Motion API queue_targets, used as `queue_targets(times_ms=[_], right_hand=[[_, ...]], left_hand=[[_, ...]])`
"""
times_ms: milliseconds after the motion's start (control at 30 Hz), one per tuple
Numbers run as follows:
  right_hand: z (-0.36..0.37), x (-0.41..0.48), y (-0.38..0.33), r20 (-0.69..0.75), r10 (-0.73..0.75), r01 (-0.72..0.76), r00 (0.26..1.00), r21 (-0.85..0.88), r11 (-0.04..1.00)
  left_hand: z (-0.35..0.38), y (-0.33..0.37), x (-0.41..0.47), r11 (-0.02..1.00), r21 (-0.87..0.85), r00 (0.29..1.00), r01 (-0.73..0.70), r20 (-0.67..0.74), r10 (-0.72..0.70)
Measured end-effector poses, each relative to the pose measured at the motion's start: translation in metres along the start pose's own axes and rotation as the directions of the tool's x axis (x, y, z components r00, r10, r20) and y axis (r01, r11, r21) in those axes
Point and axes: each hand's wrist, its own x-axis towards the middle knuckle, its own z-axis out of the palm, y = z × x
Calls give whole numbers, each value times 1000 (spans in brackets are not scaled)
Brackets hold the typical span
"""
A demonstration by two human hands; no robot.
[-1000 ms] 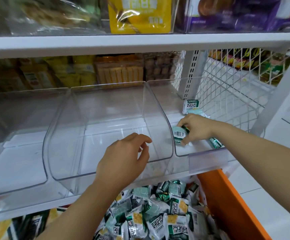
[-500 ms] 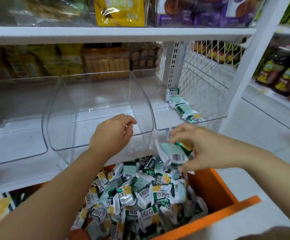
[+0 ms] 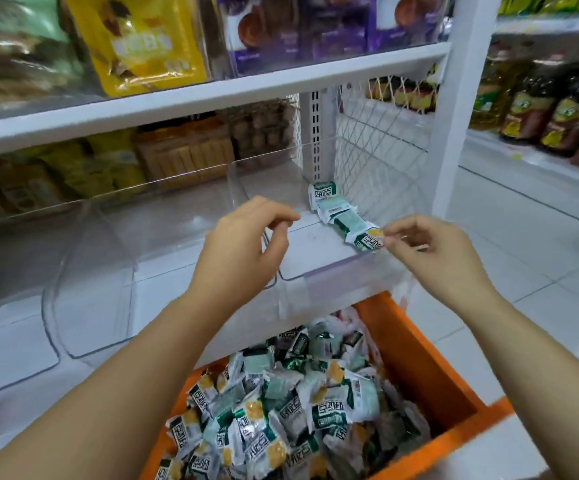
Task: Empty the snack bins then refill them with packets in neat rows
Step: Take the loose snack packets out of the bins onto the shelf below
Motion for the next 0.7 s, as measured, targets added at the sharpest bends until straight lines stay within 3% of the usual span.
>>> queue_targets(times_ms=[67, 133, 233, 300, 567, 700], right_hand=[[-7, 10, 17, -227, 46, -48, 973, -6, 999], [-12, 18, 36, -314, 91, -102, 945, -20, 995], [-15, 28, 52, -225, 167, -159, 960, 56, 986], [-14, 32, 59, -182, 178, -155, 967, 137, 978], [-10, 41, 69, -259, 220, -172, 940, 197, 965], [-12, 41, 71, -225, 244, -195, 943, 221, 956]], left_hand=[[14, 13, 24, 998, -59, 996, -34, 83, 39], [34, 21, 50, 995, -102, 960, 6, 278, 22], [73, 20, 89, 997, -31, 805, 74, 592, -41], [102, 11, 108, 993, 19, 709, 117, 699, -97], [187, -16, 149, 950, 311, 461, 37, 838, -292], [203, -23, 151, 930, 366, 446, 16, 830, -334]])
